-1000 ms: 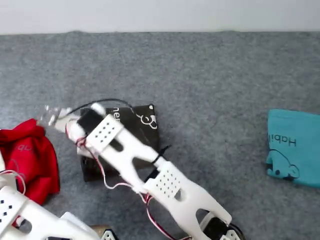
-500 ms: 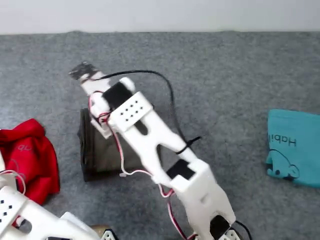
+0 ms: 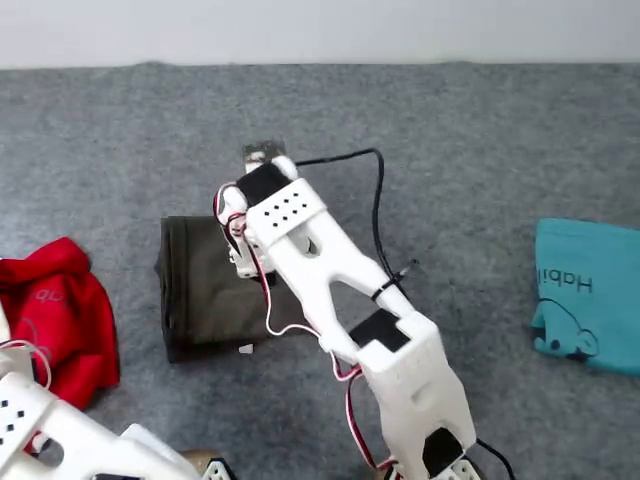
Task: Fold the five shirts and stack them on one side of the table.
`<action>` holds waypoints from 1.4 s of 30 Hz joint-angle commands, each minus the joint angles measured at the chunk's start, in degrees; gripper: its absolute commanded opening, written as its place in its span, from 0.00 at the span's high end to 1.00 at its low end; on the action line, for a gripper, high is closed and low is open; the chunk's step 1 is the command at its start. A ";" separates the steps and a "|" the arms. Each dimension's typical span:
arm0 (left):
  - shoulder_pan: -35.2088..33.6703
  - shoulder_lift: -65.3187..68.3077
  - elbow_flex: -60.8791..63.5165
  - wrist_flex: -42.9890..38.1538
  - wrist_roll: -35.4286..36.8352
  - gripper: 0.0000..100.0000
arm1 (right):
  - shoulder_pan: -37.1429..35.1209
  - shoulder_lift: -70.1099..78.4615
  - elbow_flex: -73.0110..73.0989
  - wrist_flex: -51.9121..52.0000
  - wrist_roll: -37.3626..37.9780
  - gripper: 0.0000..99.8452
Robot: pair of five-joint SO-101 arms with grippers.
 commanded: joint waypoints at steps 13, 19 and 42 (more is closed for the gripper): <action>-0.09 -0.97 1.27 -0.53 0.09 0.98 | -1.27 13.58 -0.35 -10.86 -1.49 0.63; -0.26 -0.97 1.54 -0.53 0.00 0.98 | -1.63 17.01 -0.35 -7.34 -1.49 0.74; -0.09 -0.97 1.27 -0.62 0.00 0.98 | 12.97 3.82 4.13 2.15 28.66 0.99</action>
